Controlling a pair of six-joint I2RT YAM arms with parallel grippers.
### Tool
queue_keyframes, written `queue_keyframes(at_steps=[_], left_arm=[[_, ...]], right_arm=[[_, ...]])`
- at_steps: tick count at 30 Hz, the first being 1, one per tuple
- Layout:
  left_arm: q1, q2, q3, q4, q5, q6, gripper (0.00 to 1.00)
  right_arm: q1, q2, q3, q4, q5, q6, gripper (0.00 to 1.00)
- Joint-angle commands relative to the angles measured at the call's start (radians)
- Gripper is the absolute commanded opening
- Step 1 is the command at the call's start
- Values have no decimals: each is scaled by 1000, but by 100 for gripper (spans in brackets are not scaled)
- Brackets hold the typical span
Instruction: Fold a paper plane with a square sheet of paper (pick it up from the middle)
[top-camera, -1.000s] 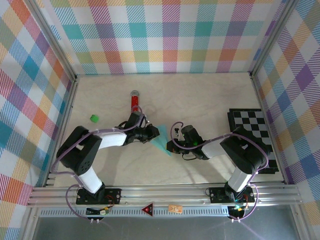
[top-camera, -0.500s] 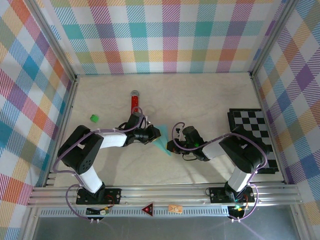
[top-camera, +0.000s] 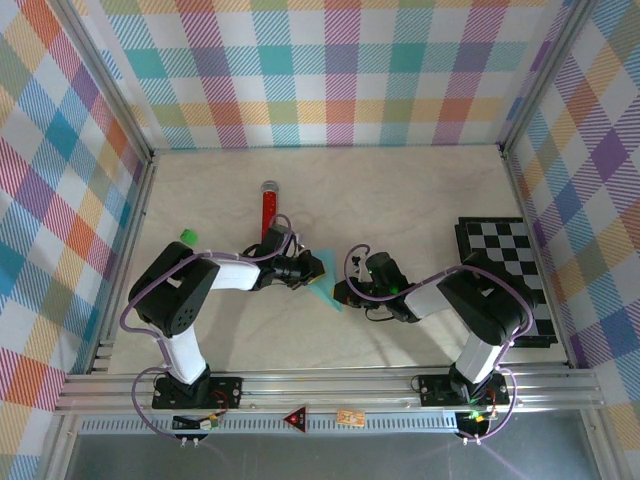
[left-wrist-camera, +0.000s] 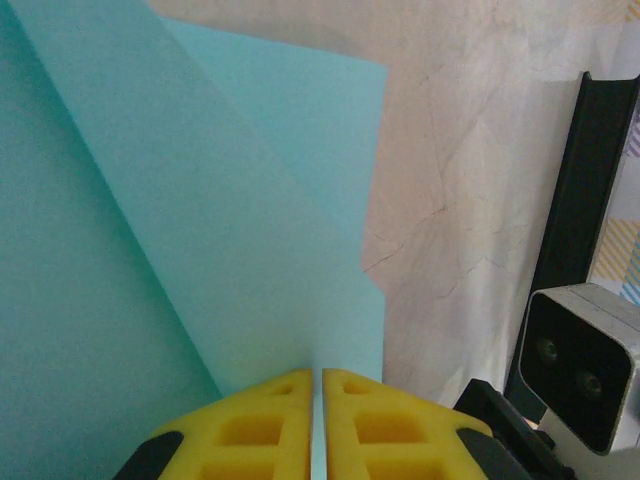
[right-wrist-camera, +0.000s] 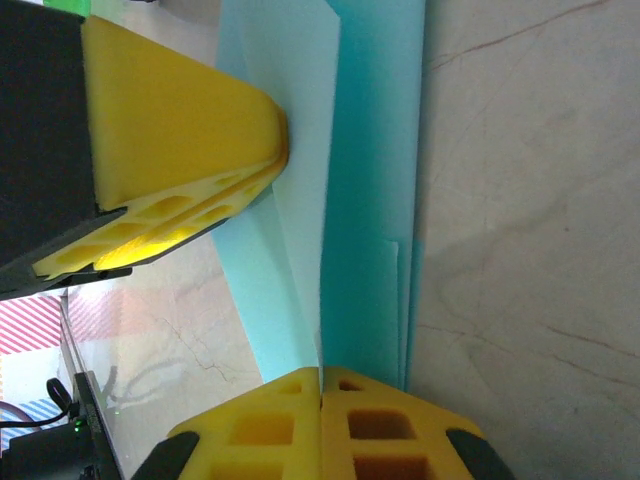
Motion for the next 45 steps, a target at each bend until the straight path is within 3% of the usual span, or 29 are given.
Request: queue_keyframes(at_steps=[1,18,31,34,45], left_arm=[[-7,21,29,15,15,-3,11],[-7,60,46,24,33,6,11],[-9,67,44,37,56,26,11],[-9,57,40,44,64,36,11],[-7,-153,-70,-111,-179,27,13]], right_arm=[[10,74,-30,-129,41,0,7],[10,81,-28,-125,27,-8,4],[10,50,5,-180,-2,-17,11],[10,49,0,-176,-4,-16,7],[10,13,19,-196,3,-93,4]])
